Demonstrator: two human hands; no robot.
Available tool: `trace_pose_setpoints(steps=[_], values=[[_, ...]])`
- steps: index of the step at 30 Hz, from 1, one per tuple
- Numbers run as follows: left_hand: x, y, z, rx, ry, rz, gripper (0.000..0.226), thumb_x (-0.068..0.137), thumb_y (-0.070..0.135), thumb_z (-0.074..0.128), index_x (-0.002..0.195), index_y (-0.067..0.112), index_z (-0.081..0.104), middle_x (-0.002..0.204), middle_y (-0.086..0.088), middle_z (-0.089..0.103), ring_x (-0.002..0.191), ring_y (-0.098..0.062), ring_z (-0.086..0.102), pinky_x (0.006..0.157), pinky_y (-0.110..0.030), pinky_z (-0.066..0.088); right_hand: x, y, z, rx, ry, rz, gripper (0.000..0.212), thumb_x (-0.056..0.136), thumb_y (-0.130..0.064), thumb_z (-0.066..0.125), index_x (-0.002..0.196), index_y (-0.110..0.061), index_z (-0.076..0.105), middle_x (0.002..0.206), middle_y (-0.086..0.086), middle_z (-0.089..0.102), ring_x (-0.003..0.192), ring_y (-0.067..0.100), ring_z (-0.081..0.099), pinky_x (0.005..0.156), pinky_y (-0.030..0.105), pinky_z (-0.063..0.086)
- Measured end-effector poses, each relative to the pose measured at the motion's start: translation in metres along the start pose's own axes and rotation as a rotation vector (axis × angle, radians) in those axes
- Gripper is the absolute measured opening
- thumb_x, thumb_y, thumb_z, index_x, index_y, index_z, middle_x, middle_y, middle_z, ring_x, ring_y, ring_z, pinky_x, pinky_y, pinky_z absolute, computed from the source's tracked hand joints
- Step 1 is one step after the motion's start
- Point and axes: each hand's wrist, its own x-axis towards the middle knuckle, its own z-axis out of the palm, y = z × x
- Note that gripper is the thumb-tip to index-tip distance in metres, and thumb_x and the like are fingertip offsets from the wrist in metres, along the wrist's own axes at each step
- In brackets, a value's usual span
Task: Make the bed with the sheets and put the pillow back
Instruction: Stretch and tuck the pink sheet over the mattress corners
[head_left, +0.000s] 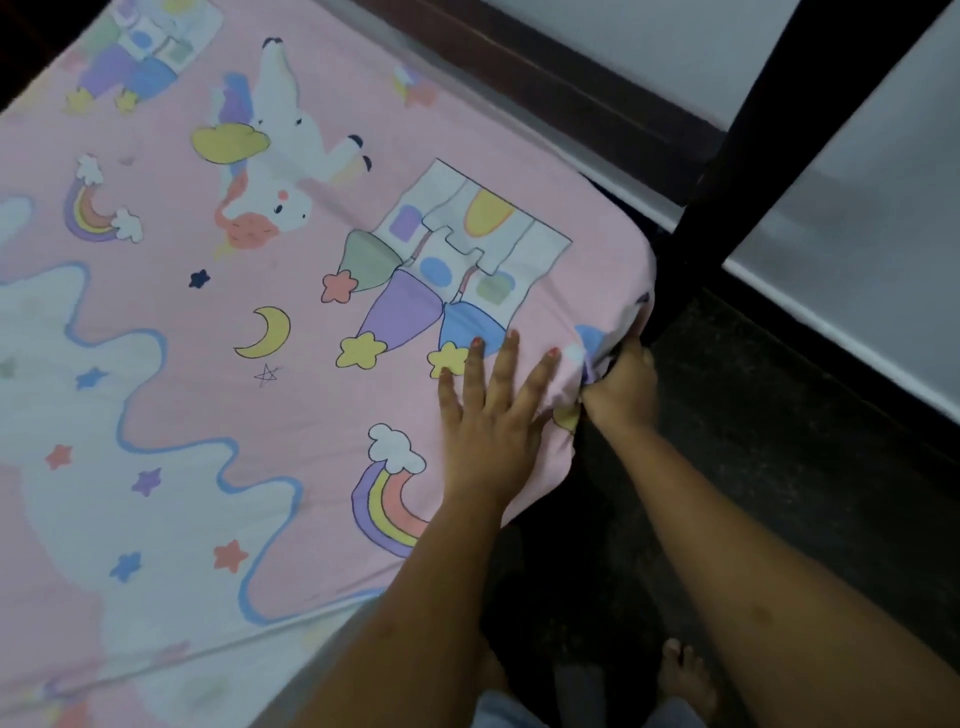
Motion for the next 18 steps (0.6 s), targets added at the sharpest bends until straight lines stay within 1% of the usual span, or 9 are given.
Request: trace_pose_setpoints(steps=[3,5,7,9,11,12,13,15,18], values=[[0.0,0.0,0.012,0.01,0.095,-0.005,0.062,0.091,0.052,0.049,0.146,0.039,0.026,0.155,-0.002,0.026,0.141,-0.035,0.025,0.109,-0.057,0.023,0.008,0.008,0.0,-0.105,0.039,-0.094,0.042,0.081,-0.025,0.069,0.114,-0.001,0.059,0.116,0.021,0.056,0.109,0.04,0.055,0.082,0.043,0.047],[-0.001,-0.003,0.023,0.033,0.173,0.007,0.062,0.089,0.052,0.051,0.146,0.038,0.028,0.154,-0.002,0.028,0.14,-0.035,0.028,0.108,-0.055,0.026,0.014,0.017,0.007,-0.04,0.078,-0.155,0.035,0.078,-0.023,0.071,0.105,-0.002,0.065,0.105,0.022,0.063,0.1,0.04,0.059,0.074,0.041,0.048],[-0.002,-0.004,0.029,0.037,0.215,0.009,0.059,0.091,0.054,0.046,0.145,0.038,0.029,0.154,-0.001,0.029,0.14,-0.034,0.03,0.107,-0.055,0.028,0.015,0.022,0.015,0.073,0.116,-0.147,0.033,0.081,-0.023,0.069,0.109,-0.005,0.065,0.104,0.021,0.065,0.098,0.04,0.061,0.07,0.035,0.045],[-0.006,0.0,0.027,0.041,0.229,0.007,0.055,0.094,0.056,0.037,0.145,0.037,0.03,0.153,-0.002,0.032,0.139,-0.034,0.032,0.106,-0.054,0.03,0.011,0.023,0.024,0.24,0.132,-0.139,0.038,0.086,-0.026,0.064,0.118,-0.006,0.061,0.112,0.023,0.063,0.102,0.039,0.06,0.074,0.031,0.041],[-0.005,0.004,0.023,0.055,0.236,0.002,0.055,0.094,0.057,0.032,0.146,0.037,0.031,0.152,-0.002,0.033,0.138,-0.034,0.032,0.105,-0.052,0.031,0.009,0.025,0.031,0.365,0.164,-0.193,0.053,0.082,-0.039,0.054,0.12,-0.004,0.059,0.113,0.024,0.063,0.103,0.038,0.06,0.077,0.029,0.041],[-0.005,0.004,0.023,0.065,0.246,-0.001,0.056,0.094,0.057,0.032,0.146,0.037,0.03,0.153,-0.002,0.033,0.139,-0.034,0.032,0.105,-0.052,0.032,0.009,0.026,0.033,0.396,0.189,-0.237,0.058,0.079,-0.042,0.048,0.12,-0.003,0.06,0.112,0.024,0.063,0.103,0.037,0.06,0.077,0.028,0.04],[-0.005,0.005,0.024,0.073,0.261,-0.009,0.057,0.094,0.057,0.033,0.147,0.037,0.029,0.153,-0.001,0.032,0.139,-0.034,0.031,0.104,-0.052,0.032,0.011,0.03,0.035,0.402,0.208,-0.281,0.058,0.079,-0.04,0.044,0.12,-0.002,0.06,0.112,0.025,0.064,0.102,0.038,0.061,0.077,0.027,0.039],[-0.007,0.007,0.028,0.091,0.317,-0.025,0.058,0.092,0.056,0.037,0.147,0.037,0.028,0.153,-0.001,0.032,0.137,-0.035,0.033,0.103,-0.051,0.033,0.019,0.038,0.039,0.377,0.24,-0.377,0.052,0.08,-0.028,0.039,0.12,-0.002,0.06,0.108,0.027,0.064,0.099,0.04,0.061,0.073,0.025,0.036],[-0.006,0.011,0.037,0.123,0.374,-0.051,0.059,0.092,0.055,0.038,0.147,0.036,0.028,0.151,-0.003,0.035,0.134,-0.037,0.036,0.101,-0.052,0.035,0.027,0.051,0.043,0.336,0.283,-0.512,0.044,0.081,-0.02,0.036,0.112,-0.001,0.062,0.099,0.027,0.065,0.089,0.04,0.061,0.068,0.028,0.036]])
